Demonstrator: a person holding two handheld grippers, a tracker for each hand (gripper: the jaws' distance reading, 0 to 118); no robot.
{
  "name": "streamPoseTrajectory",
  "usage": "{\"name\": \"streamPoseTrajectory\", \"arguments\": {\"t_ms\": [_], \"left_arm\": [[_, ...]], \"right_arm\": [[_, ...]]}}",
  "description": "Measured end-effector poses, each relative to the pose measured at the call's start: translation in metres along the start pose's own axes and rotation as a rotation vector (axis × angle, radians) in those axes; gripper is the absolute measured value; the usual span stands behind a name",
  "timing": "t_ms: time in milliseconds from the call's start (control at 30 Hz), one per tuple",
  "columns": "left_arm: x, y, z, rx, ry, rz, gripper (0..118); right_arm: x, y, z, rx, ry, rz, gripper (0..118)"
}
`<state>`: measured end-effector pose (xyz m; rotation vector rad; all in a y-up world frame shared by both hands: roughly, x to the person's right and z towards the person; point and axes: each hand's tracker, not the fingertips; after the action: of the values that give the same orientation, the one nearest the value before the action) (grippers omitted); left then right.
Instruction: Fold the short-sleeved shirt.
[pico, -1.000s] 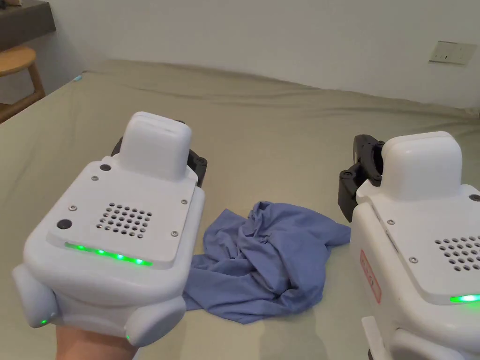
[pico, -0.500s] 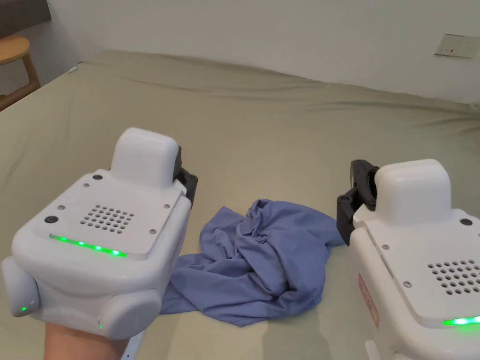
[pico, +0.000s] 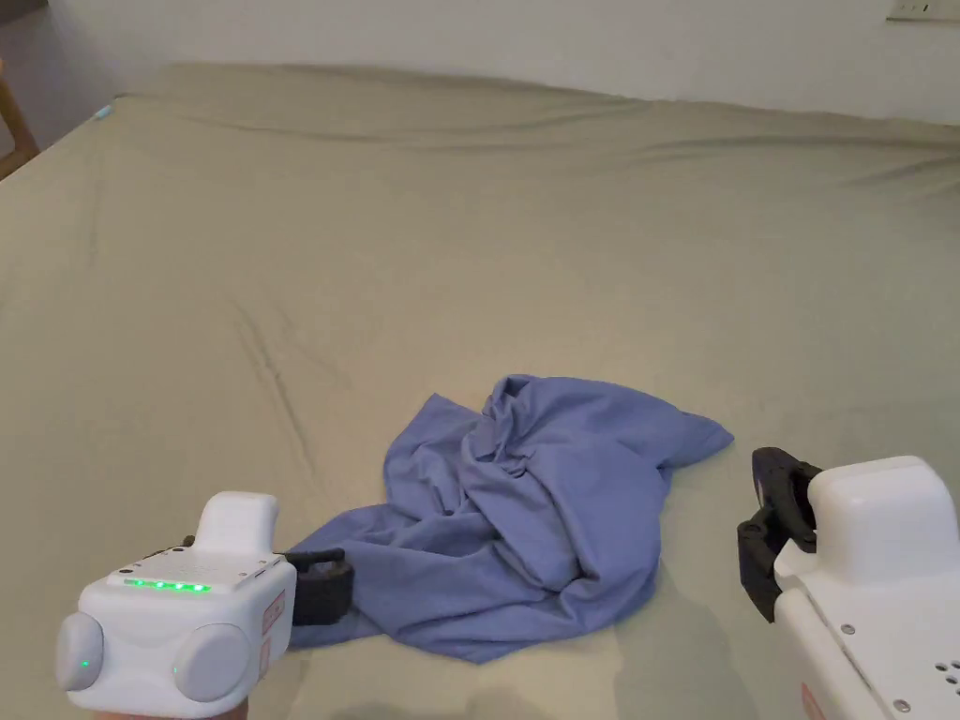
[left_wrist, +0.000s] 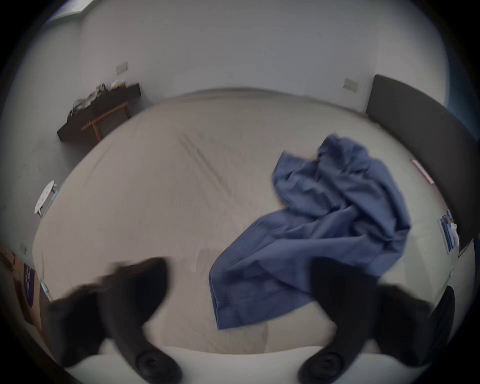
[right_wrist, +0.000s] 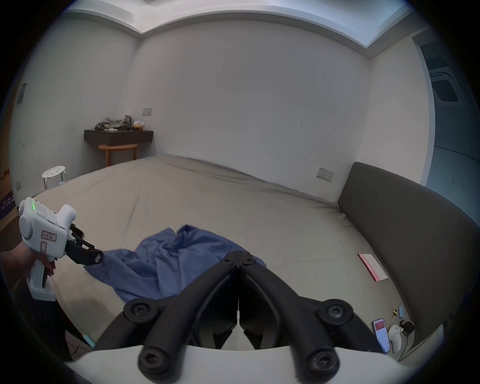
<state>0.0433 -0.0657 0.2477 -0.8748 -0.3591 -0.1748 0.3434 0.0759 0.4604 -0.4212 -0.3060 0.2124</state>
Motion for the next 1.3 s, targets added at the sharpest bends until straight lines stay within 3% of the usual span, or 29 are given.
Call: {"name": "streamPoseTrajectory", "arguments": {"t_ms": [33,200,367,467,533,667,700,733,800,833,867,1033,1300], "left_arm": [[-0.001,-0.001,-0.007,0.008,0.000,0.005,118],[-0.003,-0.004,-0.043,-0.052,0.028,0.035,114],[0.007,-0.007,-0.047,-0.049,0.019,0.036,99],[0.015,-0.005,-0.039,-0.039,-0.028,0.030,62],[0.021,-0.003,-0.031,-0.026,-0.103,-0.023,5],[0.021,-0.001,-0.013,0.018,-0.079,-0.033,4],[0.018,0.000,-0.005,0.045,-0.075,-0.009,4],[0.015,0.001,0.002,0.064,-0.073,-0.004,4],[0.009,0.005,0.019,0.098,-0.068,0.003,4],[0.005,0.007,0.024,0.112,-0.070,0.013,4],[0.002,0.008,0.033,0.127,-0.074,0.023,4],[-0.007,0.010,0.064,0.228,-0.040,0.045,4],[-0.008,-0.003,0.050,0.152,-0.052,0.037,4]], "right_arm": [[0.003,-0.003,-0.002,-0.011,-0.007,0.002,2],[0.018,-0.014,-0.012,-0.056,-0.024,-0.019,2],[0.025,-0.025,-0.024,-0.113,-0.035,0.006,2],[0.030,-0.027,-0.030,-0.131,-0.026,-0.011,2],[0.031,-0.028,-0.037,-0.138,-0.031,-0.017,2],[0.035,-0.023,-0.058,-0.163,-0.032,-0.034,4],[0.037,-0.021,-0.065,-0.168,-0.028,-0.042,12],[0.040,-0.018,-0.073,-0.177,-0.026,-0.046,32],[0.045,-0.014,-0.099,-0.238,-0.006,-0.038,102],[0.049,-0.014,-0.111,-0.278,0.003,-0.016,111],[0.049,-0.015,-0.129,-0.288,0.050,-0.019,111],[0.053,-0.022,-0.210,-0.368,0.080,-0.003,111],[0.041,-0.050,-0.338,-0.578,0.102,-0.043,111]]}}
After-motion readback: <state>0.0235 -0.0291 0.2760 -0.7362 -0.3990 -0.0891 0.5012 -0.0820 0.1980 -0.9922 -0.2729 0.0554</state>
